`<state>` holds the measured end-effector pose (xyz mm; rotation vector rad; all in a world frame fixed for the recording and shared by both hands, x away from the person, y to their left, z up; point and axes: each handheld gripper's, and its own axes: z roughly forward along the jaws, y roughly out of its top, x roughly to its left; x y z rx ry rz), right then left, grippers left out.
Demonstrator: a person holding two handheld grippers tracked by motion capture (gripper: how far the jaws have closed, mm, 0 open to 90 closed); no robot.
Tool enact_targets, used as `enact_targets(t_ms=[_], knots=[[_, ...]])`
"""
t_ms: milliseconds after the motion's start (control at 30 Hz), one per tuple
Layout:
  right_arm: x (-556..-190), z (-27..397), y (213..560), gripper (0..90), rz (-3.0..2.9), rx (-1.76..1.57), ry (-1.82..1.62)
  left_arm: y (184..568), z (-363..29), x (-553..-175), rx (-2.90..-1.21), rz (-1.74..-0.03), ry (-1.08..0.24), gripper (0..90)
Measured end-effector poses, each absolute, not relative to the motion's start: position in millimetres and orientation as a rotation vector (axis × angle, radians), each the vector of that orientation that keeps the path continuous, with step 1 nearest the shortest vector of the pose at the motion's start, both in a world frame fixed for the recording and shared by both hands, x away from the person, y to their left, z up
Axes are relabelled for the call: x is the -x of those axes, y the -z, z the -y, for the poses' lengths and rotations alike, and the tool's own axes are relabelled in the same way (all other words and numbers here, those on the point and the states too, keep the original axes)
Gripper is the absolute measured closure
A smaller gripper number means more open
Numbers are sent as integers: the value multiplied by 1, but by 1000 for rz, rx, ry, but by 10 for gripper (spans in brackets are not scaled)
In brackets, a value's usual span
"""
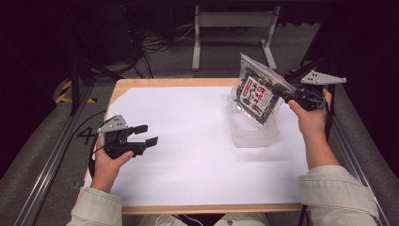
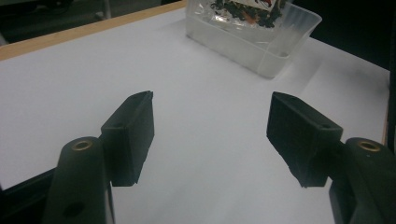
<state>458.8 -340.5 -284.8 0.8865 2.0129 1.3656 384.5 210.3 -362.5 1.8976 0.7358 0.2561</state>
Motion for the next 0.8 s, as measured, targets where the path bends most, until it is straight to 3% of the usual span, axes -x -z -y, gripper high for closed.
enact_targets(t_ms=[300, 800], knots=[[-463, 328, 294, 773, -2079, -887, -1298, 362, -212, -385, -1897, -738, -259, 333], [-470, 344, 308, 769, -2105, -960, -1363, 365, -208, -385, -1899, -749, -236, 332]])
